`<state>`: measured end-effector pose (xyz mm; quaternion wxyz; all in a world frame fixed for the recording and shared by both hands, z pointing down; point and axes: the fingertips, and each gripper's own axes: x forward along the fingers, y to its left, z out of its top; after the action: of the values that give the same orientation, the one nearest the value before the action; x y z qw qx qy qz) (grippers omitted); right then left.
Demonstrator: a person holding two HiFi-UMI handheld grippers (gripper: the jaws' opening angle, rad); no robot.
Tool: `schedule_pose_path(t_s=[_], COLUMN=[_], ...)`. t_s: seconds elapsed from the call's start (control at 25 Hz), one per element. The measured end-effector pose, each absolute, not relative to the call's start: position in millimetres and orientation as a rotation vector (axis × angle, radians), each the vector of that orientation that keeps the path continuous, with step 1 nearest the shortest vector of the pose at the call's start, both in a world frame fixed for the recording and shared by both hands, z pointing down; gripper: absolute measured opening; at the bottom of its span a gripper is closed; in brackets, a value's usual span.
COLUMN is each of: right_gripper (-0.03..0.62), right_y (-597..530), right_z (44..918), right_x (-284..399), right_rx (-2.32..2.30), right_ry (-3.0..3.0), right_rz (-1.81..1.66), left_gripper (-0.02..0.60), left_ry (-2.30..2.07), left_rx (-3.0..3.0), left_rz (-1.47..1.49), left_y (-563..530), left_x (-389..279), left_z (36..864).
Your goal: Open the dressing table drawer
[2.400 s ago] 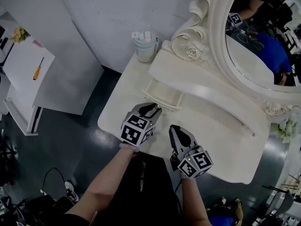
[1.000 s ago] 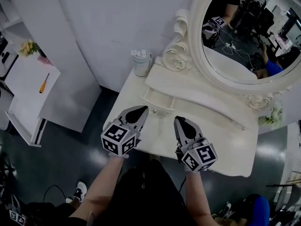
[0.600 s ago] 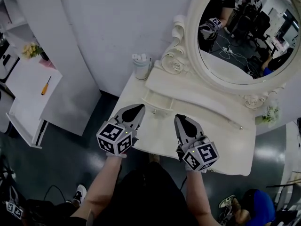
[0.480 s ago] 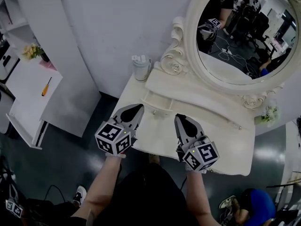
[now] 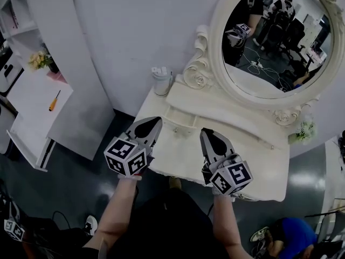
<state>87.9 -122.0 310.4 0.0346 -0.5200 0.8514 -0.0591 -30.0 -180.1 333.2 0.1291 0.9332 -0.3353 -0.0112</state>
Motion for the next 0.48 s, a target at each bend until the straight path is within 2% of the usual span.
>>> schedule_pose_path(t_s=[0.48], right_gripper=[0.002], right_y=[-116.6], right_z=[304.3], right_x=[81.3], right_rx=[-1.605], right_ry=[2.603], right_rz=[-0.173], left_gripper=[0.001], left_ry=[-0.94], left_rx=[2.708], left_rz=[-0.055], left_y=[-175.0], left_x=[-32.3], left_z=[328.4])
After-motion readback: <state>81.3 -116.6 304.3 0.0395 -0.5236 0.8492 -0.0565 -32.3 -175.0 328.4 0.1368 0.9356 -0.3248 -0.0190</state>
